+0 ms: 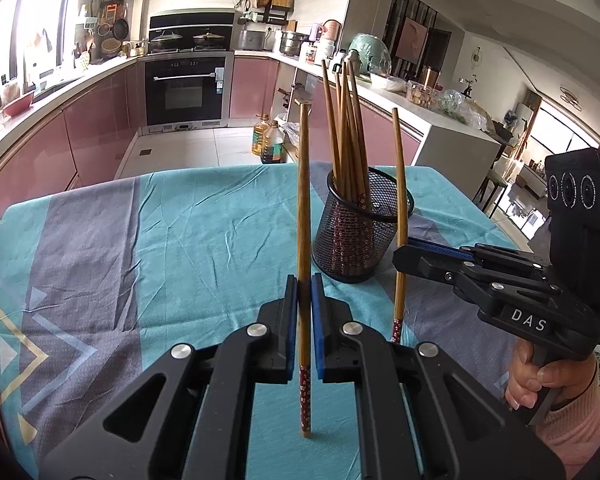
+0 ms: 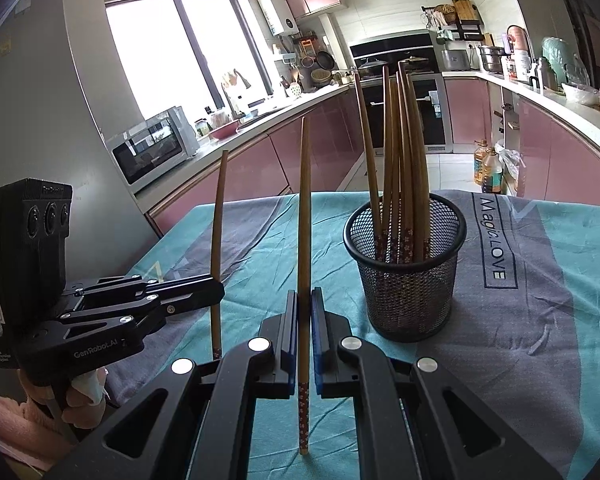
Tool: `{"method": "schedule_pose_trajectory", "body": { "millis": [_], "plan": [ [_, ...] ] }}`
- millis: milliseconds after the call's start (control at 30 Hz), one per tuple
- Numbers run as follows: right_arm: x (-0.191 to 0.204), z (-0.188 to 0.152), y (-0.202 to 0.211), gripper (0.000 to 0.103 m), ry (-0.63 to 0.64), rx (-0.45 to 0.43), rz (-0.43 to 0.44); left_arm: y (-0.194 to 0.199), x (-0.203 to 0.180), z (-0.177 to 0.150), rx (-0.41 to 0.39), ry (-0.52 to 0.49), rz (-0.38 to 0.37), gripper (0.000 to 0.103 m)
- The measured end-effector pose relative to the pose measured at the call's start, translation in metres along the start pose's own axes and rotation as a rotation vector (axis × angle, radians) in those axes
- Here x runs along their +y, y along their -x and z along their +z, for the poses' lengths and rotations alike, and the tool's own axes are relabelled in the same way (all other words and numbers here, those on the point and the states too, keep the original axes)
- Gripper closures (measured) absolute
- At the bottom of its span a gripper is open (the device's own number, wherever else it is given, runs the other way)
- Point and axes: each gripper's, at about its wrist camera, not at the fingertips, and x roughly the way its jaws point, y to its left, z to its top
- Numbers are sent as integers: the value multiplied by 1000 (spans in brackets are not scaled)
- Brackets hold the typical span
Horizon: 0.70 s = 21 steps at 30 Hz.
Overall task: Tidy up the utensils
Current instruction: 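Raise the chopstick upright with the left tool while the right tool lifts its chopstick upright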
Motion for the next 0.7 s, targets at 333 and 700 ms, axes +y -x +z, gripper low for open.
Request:
{"method": "schedule_pose_trajectory", "body": {
  "millis": [333,700],
  "plan": [
    [-6,2,7,97,-8,-20,-4,0,-3,6,-11,-9,-14,96],
    [-10,4,9,97,-12,-30,-9,-1,-8,9,-18,-20,-25,96]
  ]
}}
